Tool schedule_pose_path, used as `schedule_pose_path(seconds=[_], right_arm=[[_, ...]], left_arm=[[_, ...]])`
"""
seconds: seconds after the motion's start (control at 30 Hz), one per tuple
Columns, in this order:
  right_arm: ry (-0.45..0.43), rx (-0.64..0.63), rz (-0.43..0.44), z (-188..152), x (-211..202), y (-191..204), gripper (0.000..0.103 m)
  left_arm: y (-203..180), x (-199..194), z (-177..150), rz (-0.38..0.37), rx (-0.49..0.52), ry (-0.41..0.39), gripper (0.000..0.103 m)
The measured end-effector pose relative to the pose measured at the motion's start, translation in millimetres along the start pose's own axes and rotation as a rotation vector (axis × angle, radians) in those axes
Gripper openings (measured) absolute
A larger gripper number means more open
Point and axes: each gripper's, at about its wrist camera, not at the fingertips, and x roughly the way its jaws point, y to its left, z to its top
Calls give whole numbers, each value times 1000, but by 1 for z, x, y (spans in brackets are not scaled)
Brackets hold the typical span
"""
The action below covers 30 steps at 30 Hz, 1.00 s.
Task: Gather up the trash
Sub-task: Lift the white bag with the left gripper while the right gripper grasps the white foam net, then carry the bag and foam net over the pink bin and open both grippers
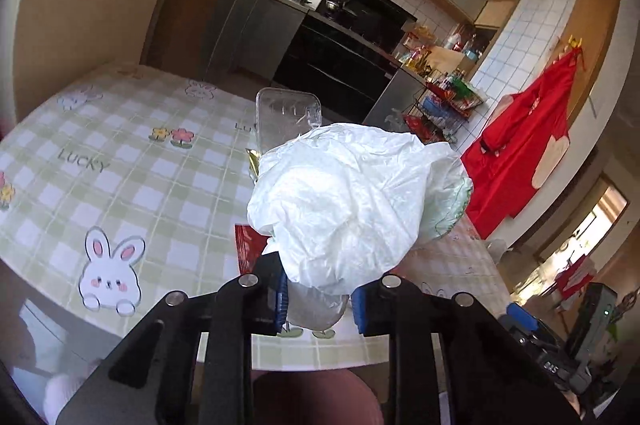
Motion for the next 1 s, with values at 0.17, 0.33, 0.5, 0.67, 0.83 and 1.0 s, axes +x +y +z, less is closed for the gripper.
schedule_pose_path(seconds=[0.17,0.33,0.5,0.67,0.83,1.0], right_arm=[[-38,-63,41,26,26,-2,81],[-17,-64,27,67,79,-8,77],[30,-28,-20,95,137,-15,77],[113,-46,-17,104,175,-11,77],[171,20,-22,101,184,-17,43],[67,49,-61,100,151,-22,37]], left_arm=[[3,-8,-33,31,27,4,24],[10,-10,-36,27,27,10,24],[13,-13,-36,27,13,6,24],[19,-19,-38,33,1,8,24],[25,-19,-40,57,-9,16,24],[21,-22,-42,48,1,9,24]])
